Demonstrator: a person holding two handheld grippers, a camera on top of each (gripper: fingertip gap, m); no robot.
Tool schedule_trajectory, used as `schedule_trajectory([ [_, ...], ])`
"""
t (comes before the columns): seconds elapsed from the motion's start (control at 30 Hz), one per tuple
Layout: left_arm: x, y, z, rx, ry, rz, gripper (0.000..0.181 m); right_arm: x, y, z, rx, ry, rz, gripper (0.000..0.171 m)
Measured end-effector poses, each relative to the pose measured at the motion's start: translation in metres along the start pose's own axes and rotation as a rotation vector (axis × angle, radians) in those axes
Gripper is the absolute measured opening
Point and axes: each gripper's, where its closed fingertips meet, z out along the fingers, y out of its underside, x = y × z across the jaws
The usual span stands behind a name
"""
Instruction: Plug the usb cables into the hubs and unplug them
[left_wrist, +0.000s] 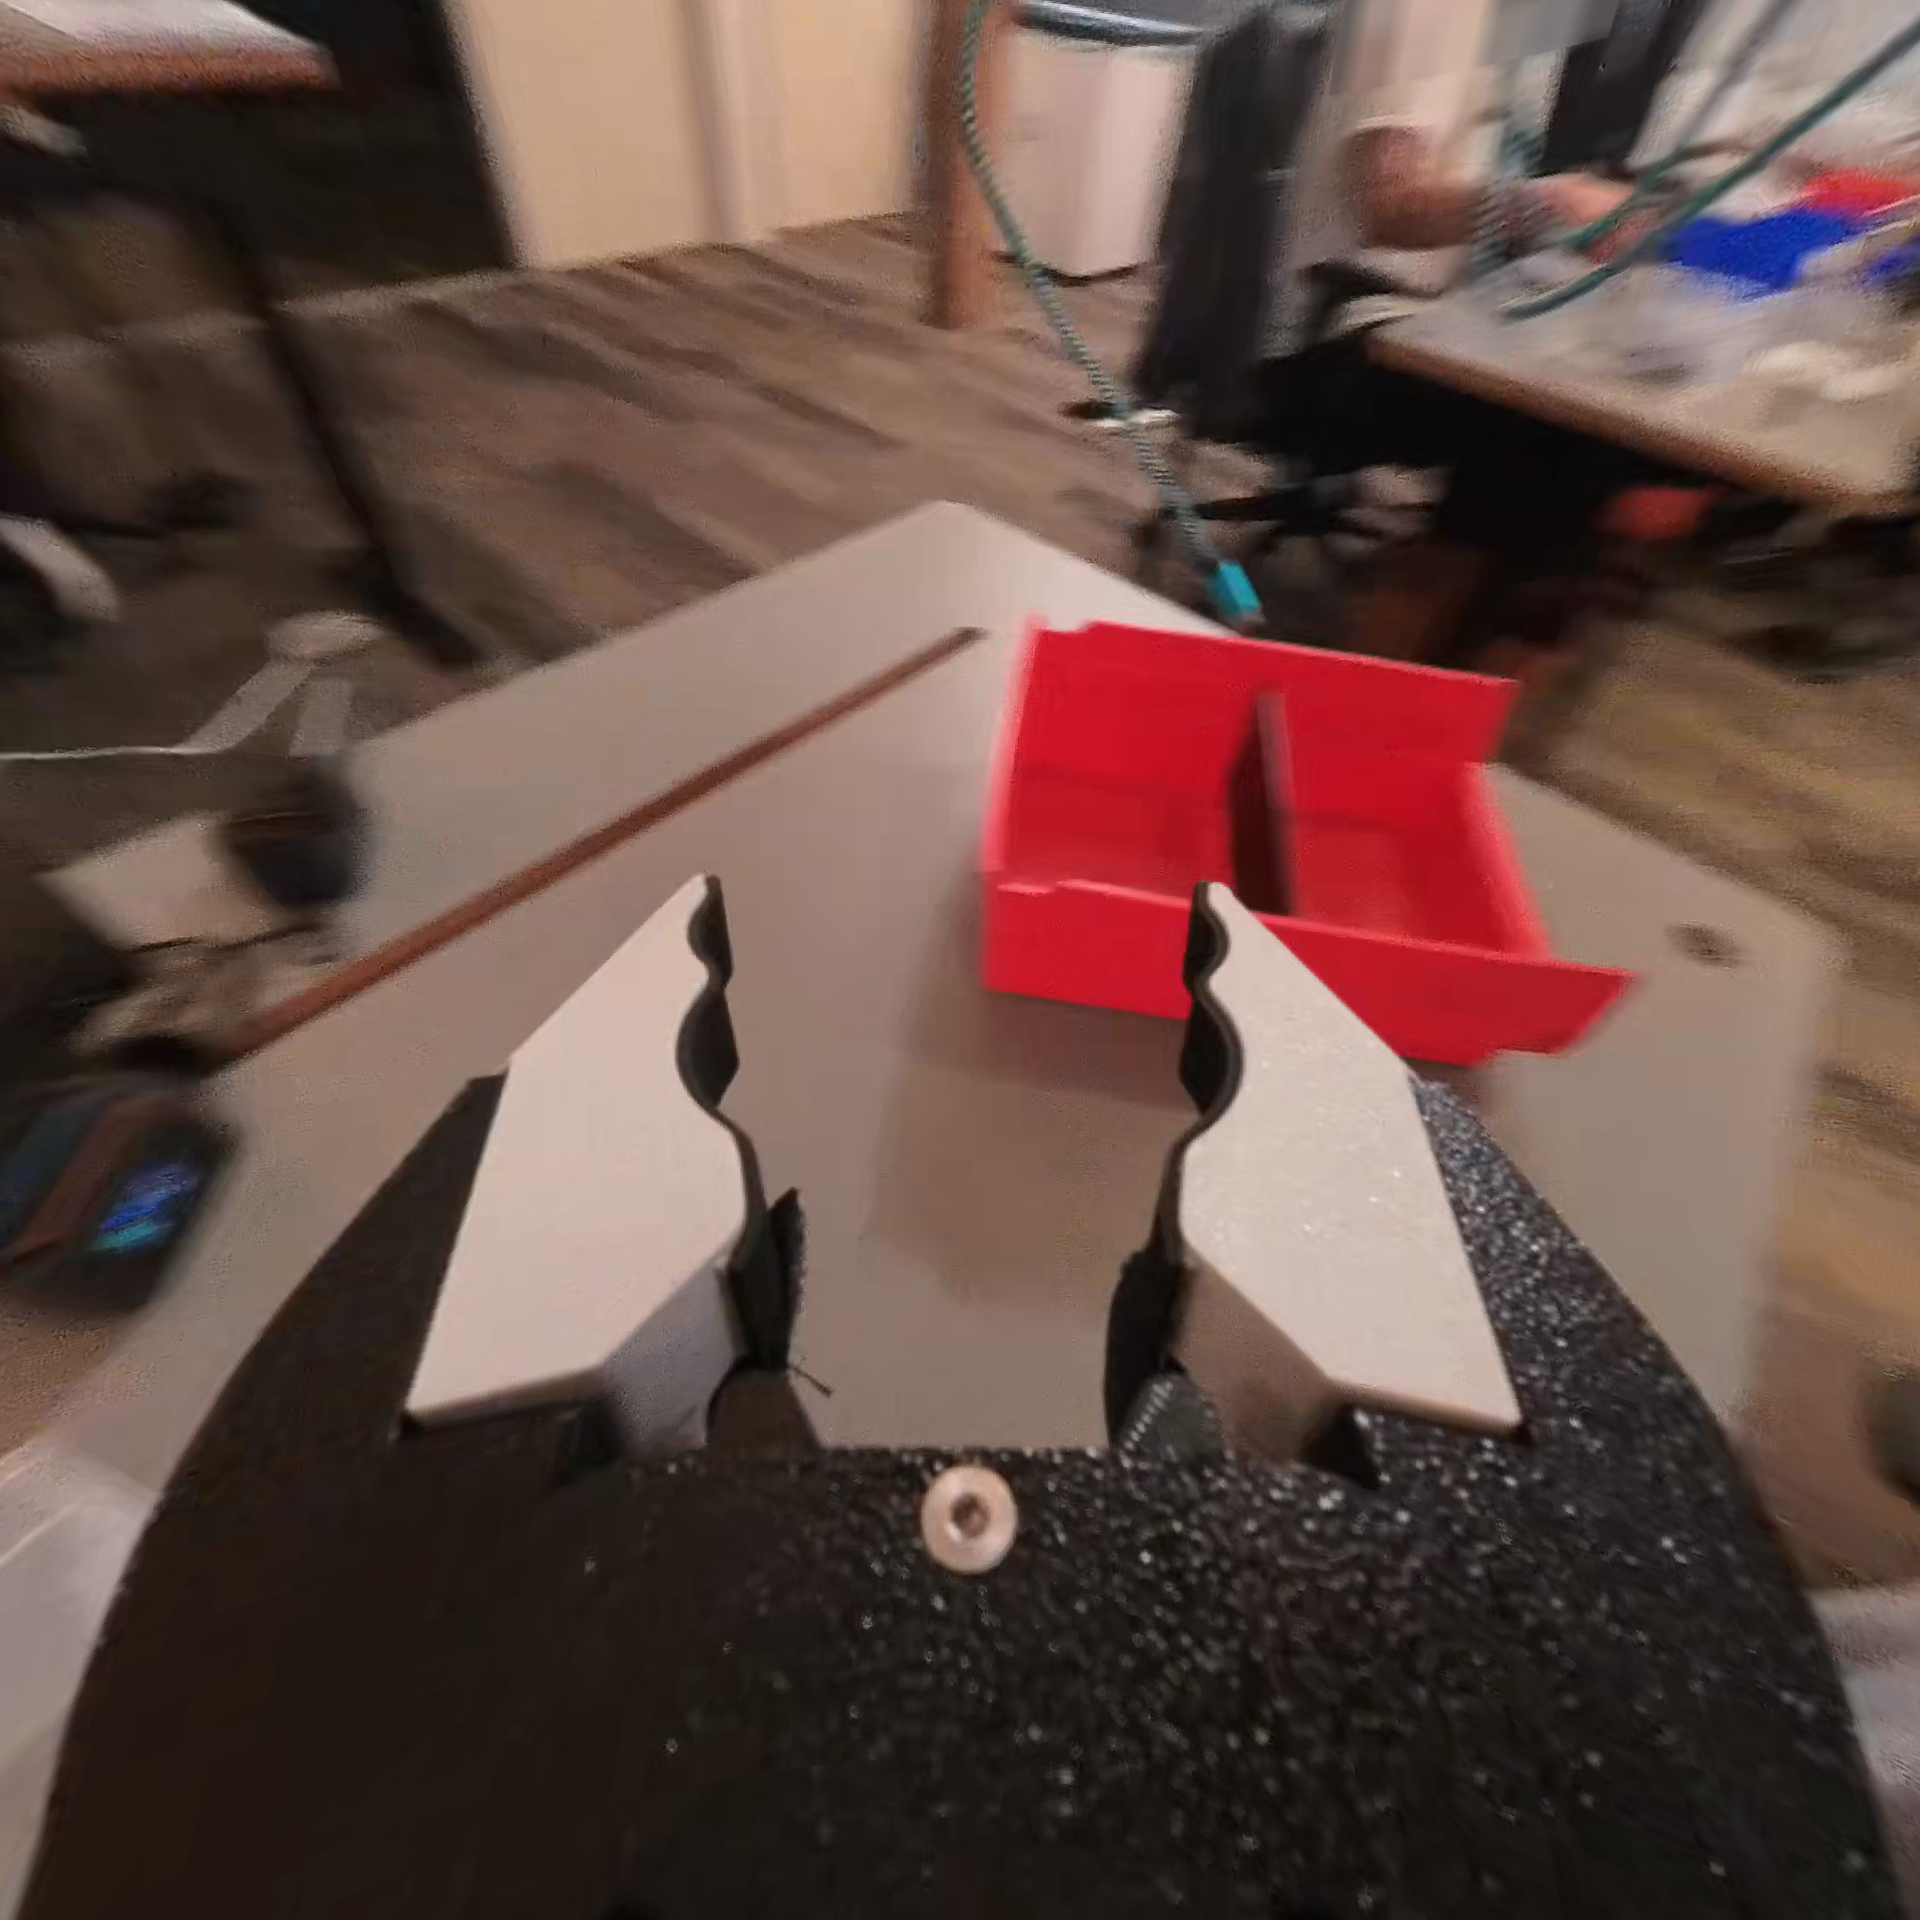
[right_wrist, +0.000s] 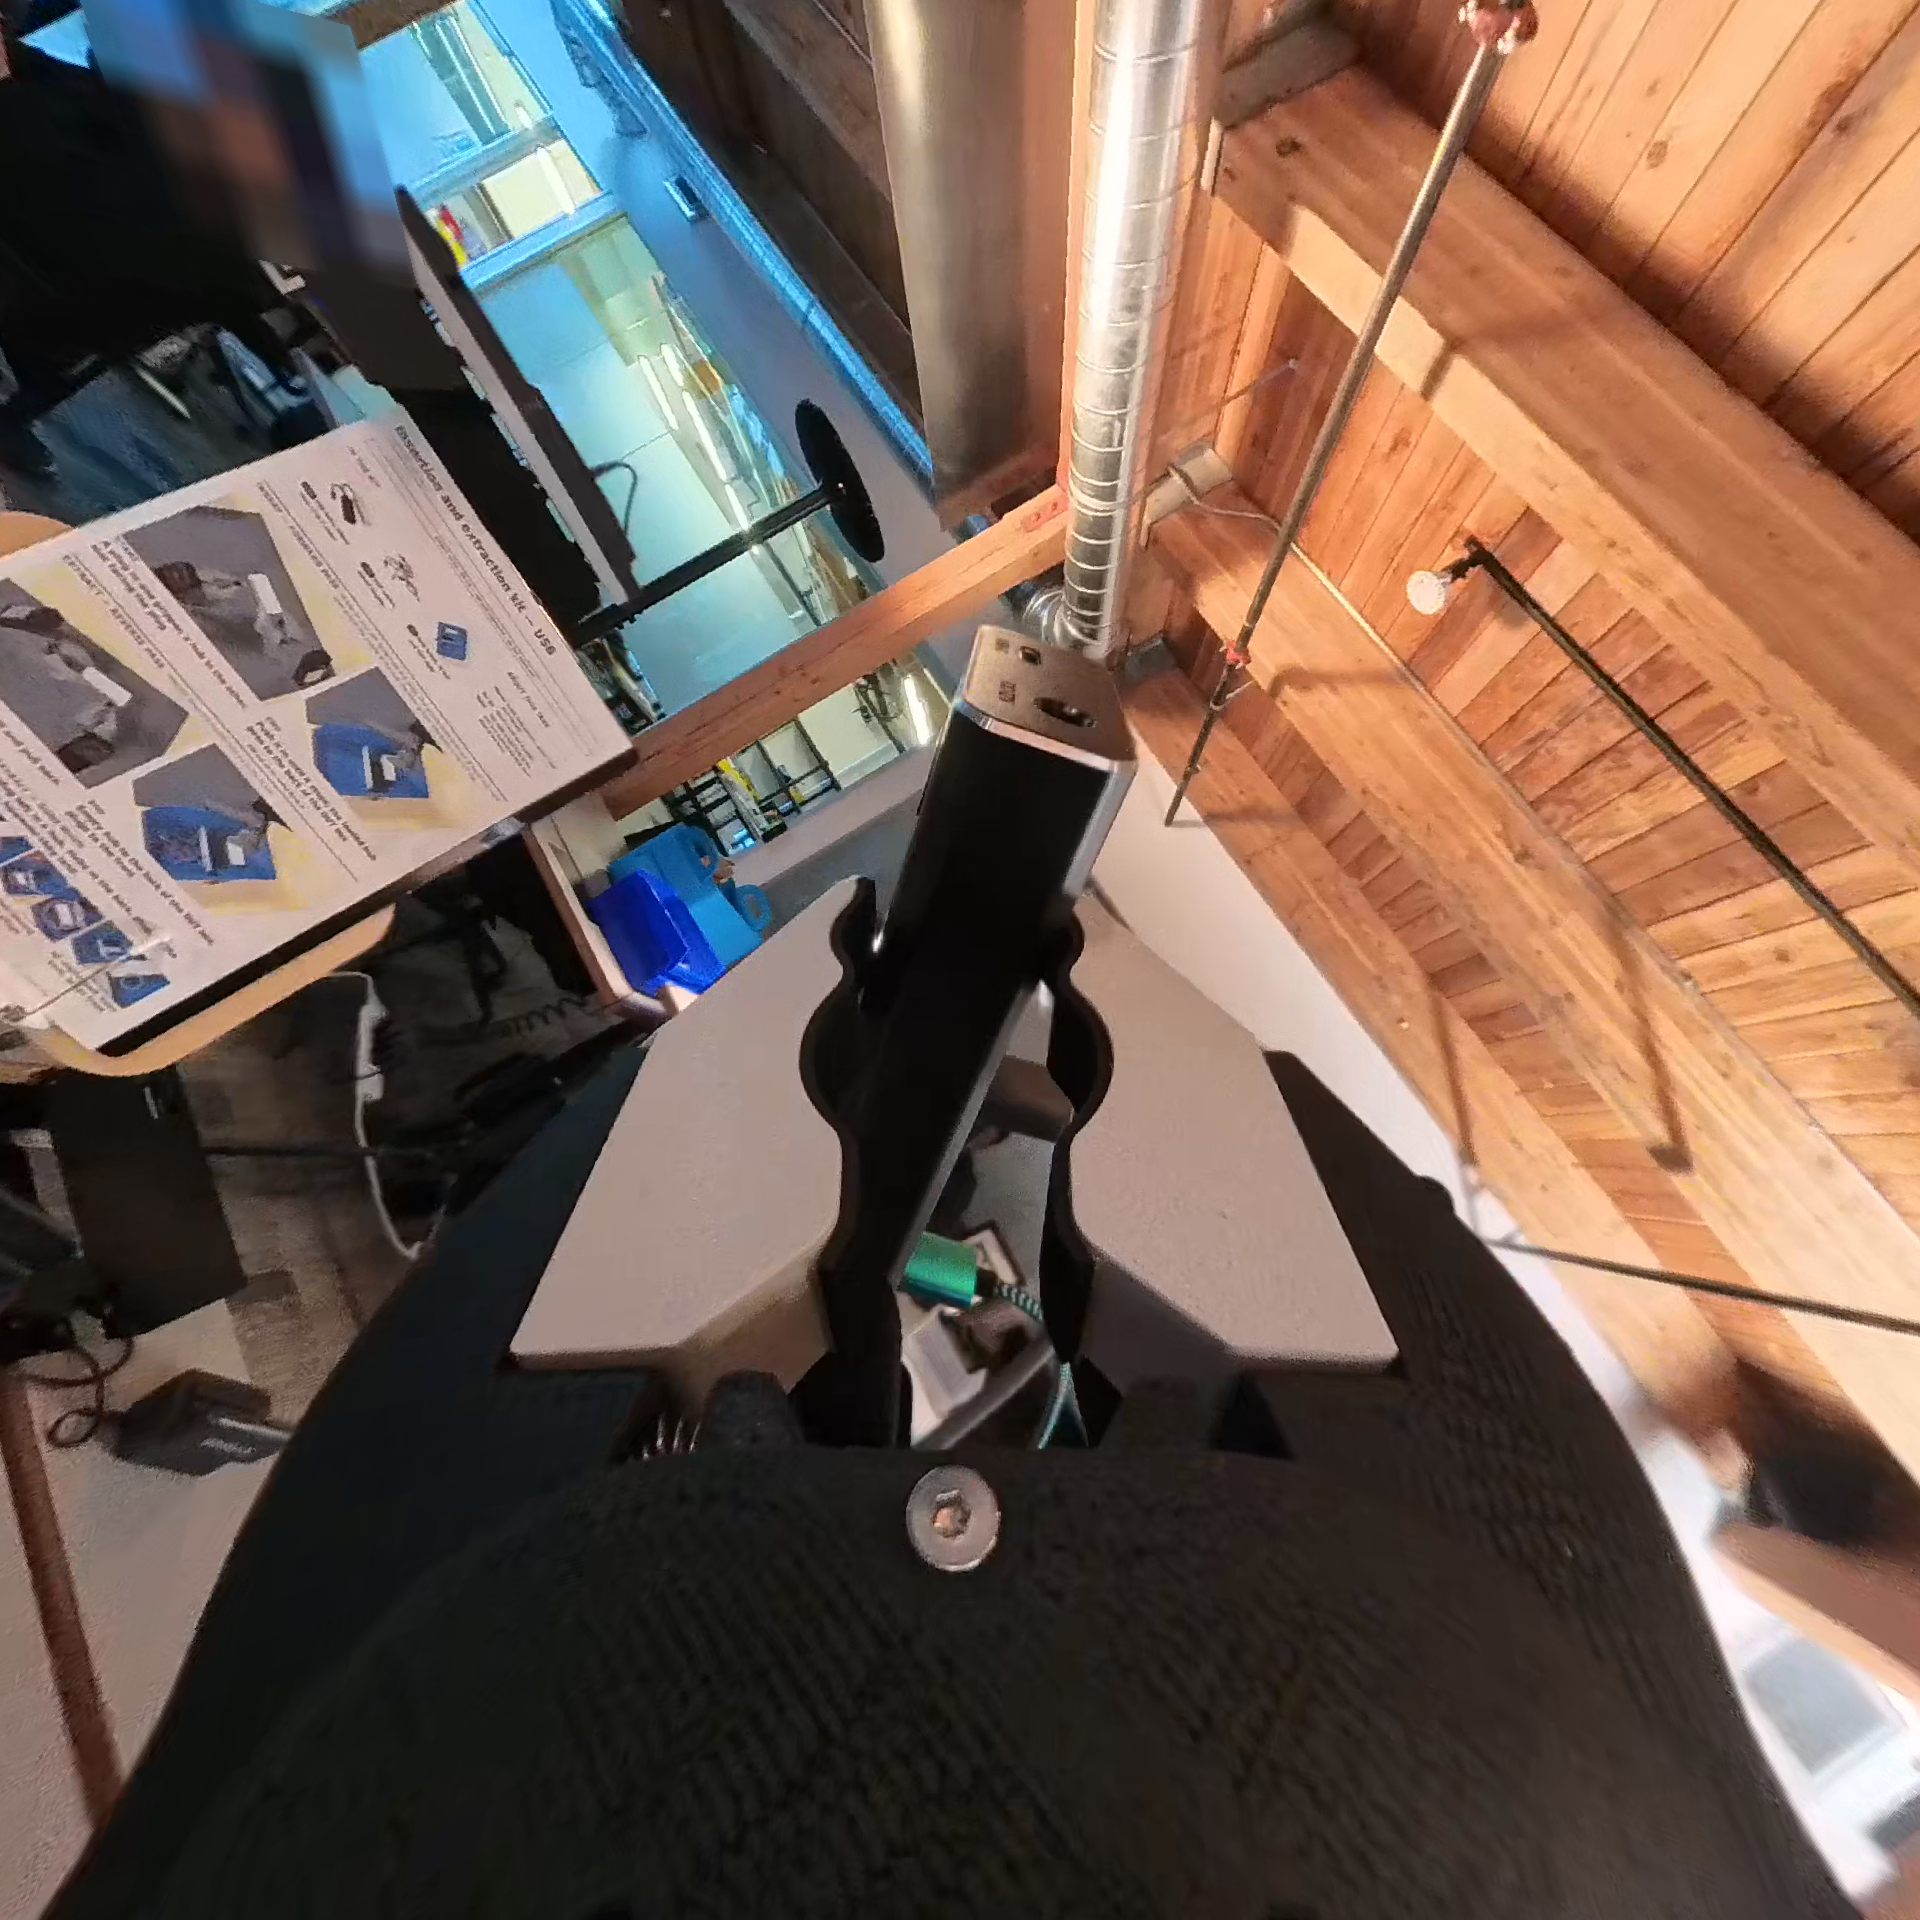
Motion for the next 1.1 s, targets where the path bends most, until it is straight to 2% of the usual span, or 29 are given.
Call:
schedule_trajectory([
  [0.1, 0.043, -0.007, 0.027, -0.023, 0.211, -0.054, 0.114, 0.011, 0.017, -0.004, -0.032, -0.002, 0.054, 0.031],
  [0.17, 0.088, -0.007, 0.045, -0.05, 0.37, -0.052, 0.124, 0.02, 0.036, -0.006, -0.074, 0.017, 0.067, 0.031],
  [0.23, 0.129, -0.008, 0.063, -0.06, 0.464, 0.006, 0.129, 0.028, 0.059, -0.009, -0.118, 0.036, 0.075, 0.031],
  [0.37, 0.18, -0.003, 0.102, -0.103, 0.532, 0.127, 0.133, 0.039, 0.102, -0.016, -0.195, 0.066, 0.111, 0.031],
  [0.5, 0.198, -0.013, 0.135, -0.081, 0.559, 0.135, 0.133, 0.047, 0.129, -0.019, -0.248, 0.081, 0.126, 0.031],
  [0.6, 0.196, -0.027, 0.152, -0.041, 0.523, 0.132, 0.129, 0.049, 0.141, -0.019, -0.263, 0.093, 0.159, 0.03],
  [0.73, 0.18, -0.033, 0.154, -0.009, 0.508, 0.073, 0.121, 0.036, 0.16, -0.021, -0.292, 0.09, 0.209, 0.03],
  [0.93, 0.134, -0.012, 0.147, 0.014, 0.501, -0.084, 0.118, 0.0, 0.193, -0.046, -0.313, 0.061, 0.332, 0.03],
  [1.1, 0.104, 0.01, 0.144, 0.046, 0.485, -0.21, 0.113, -0.055, 0.239, -0.056, -0.316, -0.019, 0.497, 0.03],
])
